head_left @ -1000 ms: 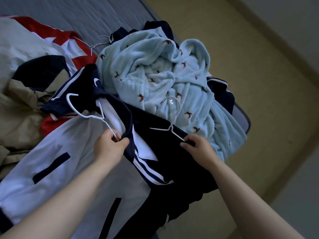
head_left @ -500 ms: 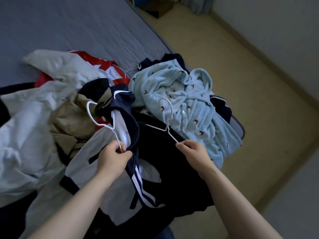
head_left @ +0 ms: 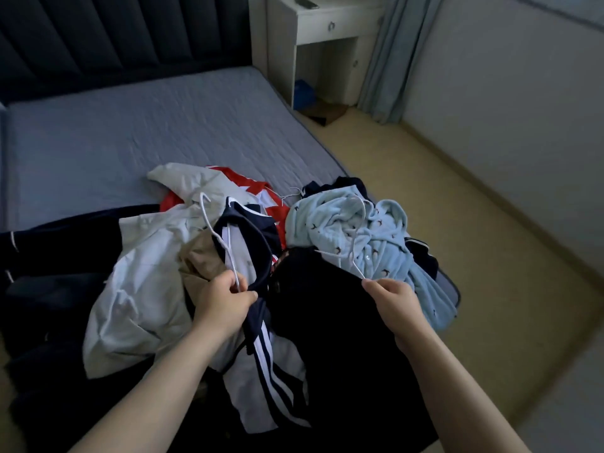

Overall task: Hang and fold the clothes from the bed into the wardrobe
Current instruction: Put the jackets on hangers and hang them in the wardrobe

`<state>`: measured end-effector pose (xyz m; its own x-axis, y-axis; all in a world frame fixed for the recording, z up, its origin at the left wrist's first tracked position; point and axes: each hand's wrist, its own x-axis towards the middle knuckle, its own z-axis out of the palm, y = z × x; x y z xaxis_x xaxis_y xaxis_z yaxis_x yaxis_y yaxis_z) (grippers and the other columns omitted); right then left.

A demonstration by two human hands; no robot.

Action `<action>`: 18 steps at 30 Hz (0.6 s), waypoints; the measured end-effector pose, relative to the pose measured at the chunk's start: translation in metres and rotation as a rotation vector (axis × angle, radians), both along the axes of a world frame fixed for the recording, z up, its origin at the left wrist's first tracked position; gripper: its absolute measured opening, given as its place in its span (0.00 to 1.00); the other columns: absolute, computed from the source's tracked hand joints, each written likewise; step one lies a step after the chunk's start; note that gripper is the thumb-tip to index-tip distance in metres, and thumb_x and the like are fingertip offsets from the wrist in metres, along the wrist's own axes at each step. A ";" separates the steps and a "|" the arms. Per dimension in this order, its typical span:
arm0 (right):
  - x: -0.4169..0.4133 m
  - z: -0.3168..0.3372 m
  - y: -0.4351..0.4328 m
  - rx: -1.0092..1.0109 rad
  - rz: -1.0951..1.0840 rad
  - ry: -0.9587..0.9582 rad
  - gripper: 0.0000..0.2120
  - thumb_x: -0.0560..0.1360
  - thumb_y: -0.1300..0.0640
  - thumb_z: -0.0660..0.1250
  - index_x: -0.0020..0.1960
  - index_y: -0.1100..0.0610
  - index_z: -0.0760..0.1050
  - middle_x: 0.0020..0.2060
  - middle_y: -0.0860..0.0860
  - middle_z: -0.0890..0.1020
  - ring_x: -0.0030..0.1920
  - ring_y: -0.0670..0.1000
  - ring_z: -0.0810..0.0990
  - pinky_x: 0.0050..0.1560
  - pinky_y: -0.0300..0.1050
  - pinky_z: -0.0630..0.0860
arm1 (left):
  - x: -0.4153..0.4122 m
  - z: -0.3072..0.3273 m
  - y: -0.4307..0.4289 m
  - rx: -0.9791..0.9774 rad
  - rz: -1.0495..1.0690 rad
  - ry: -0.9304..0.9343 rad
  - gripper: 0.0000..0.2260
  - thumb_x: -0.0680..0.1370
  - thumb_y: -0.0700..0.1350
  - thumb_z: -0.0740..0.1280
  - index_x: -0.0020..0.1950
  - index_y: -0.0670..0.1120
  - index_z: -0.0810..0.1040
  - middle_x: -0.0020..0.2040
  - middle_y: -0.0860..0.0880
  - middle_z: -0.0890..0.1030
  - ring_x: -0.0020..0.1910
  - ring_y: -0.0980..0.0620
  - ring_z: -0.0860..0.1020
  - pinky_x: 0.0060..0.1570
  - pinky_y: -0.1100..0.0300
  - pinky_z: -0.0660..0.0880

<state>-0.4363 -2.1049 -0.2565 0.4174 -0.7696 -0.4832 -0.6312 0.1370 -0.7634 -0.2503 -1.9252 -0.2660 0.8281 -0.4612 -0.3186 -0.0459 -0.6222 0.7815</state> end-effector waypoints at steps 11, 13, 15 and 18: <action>-0.005 0.107 0.042 -0.138 -0.067 -0.143 0.07 0.68 0.50 0.66 0.37 0.53 0.74 0.31 0.54 0.67 0.32 0.52 0.66 0.36 0.47 0.61 | 0.001 0.096 0.065 -0.062 -0.046 -0.040 0.13 0.70 0.36 0.71 0.31 0.46 0.69 0.30 0.50 0.71 0.32 0.50 0.69 0.33 0.59 0.65; -0.006 0.122 0.045 -0.132 -0.083 -0.160 0.09 0.65 0.48 0.66 0.37 0.53 0.76 0.31 0.54 0.68 0.33 0.53 0.67 0.37 0.48 0.62 | 0.002 0.111 0.072 -0.062 -0.039 -0.044 0.13 0.70 0.36 0.71 0.31 0.46 0.69 0.30 0.51 0.72 0.31 0.52 0.70 0.33 0.60 0.65; -0.010 0.139 0.046 -0.107 -0.109 -0.201 0.13 0.65 0.48 0.67 0.37 0.59 0.77 0.32 0.55 0.69 0.34 0.54 0.68 0.39 0.49 0.63 | 0.002 0.126 0.076 -0.069 -0.035 -0.044 0.12 0.70 0.37 0.71 0.31 0.47 0.70 0.31 0.51 0.73 0.33 0.52 0.71 0.34 0.59 0.66; -0.015 0.161 0.045 -0.112 -0.132 -0.237 0.18 0.69 0.51 0.68 0.40 0.69 0.75 0.33 0.56 0.71 0.35 0.54 0.70 0.39 0.50 0.65 | 0.000 0.148 0.076 -0.094 -0.032 -0.053 0.13 0.70 0.37 0.71 0.31 0.47 0.69 0.31 0.51 0.73 0.33 0.50 0.71 0.36 0.58 0.66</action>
<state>-0.4508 -2.0598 -0.0952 0.4015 -0.8678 -0.2929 -0.4154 0.1125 -0.9026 -0.2502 -1.8496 -0.1182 0.8269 -0.5139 -0.2286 -0.1079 -0.5439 0.8322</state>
